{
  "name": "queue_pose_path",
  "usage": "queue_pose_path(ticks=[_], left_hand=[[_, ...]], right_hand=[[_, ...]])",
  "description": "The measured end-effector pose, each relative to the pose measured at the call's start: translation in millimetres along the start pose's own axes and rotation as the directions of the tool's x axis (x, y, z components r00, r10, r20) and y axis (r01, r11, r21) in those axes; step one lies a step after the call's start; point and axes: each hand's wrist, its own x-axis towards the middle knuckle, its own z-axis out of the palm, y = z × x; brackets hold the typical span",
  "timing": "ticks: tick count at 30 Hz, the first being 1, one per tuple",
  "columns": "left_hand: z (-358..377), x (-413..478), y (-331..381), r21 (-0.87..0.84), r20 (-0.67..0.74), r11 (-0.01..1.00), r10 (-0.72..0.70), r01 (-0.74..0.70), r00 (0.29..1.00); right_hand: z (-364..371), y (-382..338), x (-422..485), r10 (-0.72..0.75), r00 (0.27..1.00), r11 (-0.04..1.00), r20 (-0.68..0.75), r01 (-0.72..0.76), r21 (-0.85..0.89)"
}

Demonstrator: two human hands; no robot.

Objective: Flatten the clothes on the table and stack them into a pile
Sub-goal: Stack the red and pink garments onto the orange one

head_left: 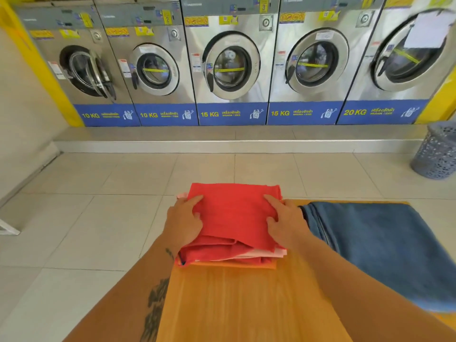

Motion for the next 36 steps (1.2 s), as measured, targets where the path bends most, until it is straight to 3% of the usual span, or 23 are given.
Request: queue_pose_path(ticks=[6, 9, 12, 14, 16, 18, 20, 24, 26, 30, 32, 34, 36], left_hand=[[12.0, -2.6, -9.4, 0.251, -0.209, 0.967, 0.088, -0.033, 0.974], [2.9, 8.1, 11.2, 0.275, -0.277, 0.95, 0.223, -0.146, 0.935], [13.3, 11.5, 24.1, 0.291, -0.16, 0.916, 0.33, -0.275, 0.93], [29.4, 7.9, 13.9, 0.342, -0.045, 0.902, 0.296, -0.264, 0.954], [40.0, 6.1, -0.2, 0.356, -0.019, 0.906, 0.251, -0.228, 0.968], [42.0, 8.8, -4.3, 0.352, -0.011, 0.909, 0.242, -0.223, 0.97], [40.9, 8.9, -1.7, 0.356, 0.006, 0.907, 0.238, -0.224, 0.971], [42.2, 6.7, -2.6, 0.336, -0.007, 0.916, 0.235, -0.219, 0.972], [41.3, 6.8, -2.8, 0.34, -0.004, 0.914, 0.236, -0.221, 0.972], [38.3, 3.5, -2.4, 0.323, -0.004, 0.916, 0.253, -0.238, 0.967], [36.8, 2.1, -2.9, 0.308, 0.004, 0.921, 0.249, -0.238, 0.968], [33.8, 3.0, -1.4, 0.291, 0.032, 0.93, 0.227, -0.226, 0.973], [30.5, 5.2, 3.7, 0.243, 0.027, 0.948, 0.203, -0.204, 0.979]], right_hand=[[0.4, -4.4, -7.0, 0.021, 0.995, 0.995, -0.095, -0.03, -0.097], [-17.2, -16.0, 4.7, 0.043, 0.982, 0.999, -0.183, -0.045, -0.005], [-28.8, -28.7, 27.7, 0.138, 0.976, 0.981, -0.169, -0.111, 0.157], [-21.9, -32.1, 39.9, 0.094, 0.993, 0.995, -0.066, -0.095, -0.005], [-5.6, -24.5, 42.1, 0.032, 0.997, 0.98, 0.067, -0.018, -0.199], [2.1, -5.6, 36.9, 0.063, 0.993, 0.957, 0.101, -0.031, -0.287], [2.1, 7.9, 28.5, 0.075, 0.997, 0.964, 0.024, -0.067, -0.256], [9.4, -0.9, 14.8, -0.11, 0.959, 0.962, -0.261, 0.036, -0.272], [22.8, 0.3, 1.7, -0.133, 0.967, 0.958, -0.215, 0.07, -0.278], [38.2, 26.7, -26.9, 0.023, 0.998, 0.993, -0.054, -0.017, 0.113], [30.2, 27.9, -30.8, 0.111, 0.993, 0.976, -0.031, -0.103, 0.194], [19.7, 20.6, -29.0, 0.18, 0.978, 0.972, -0.109, -0.16, 0.17], [8.8, 0.2, -23.4, 0.123, 0.961, 0.992, -0.249, -0.114, 0.049]])
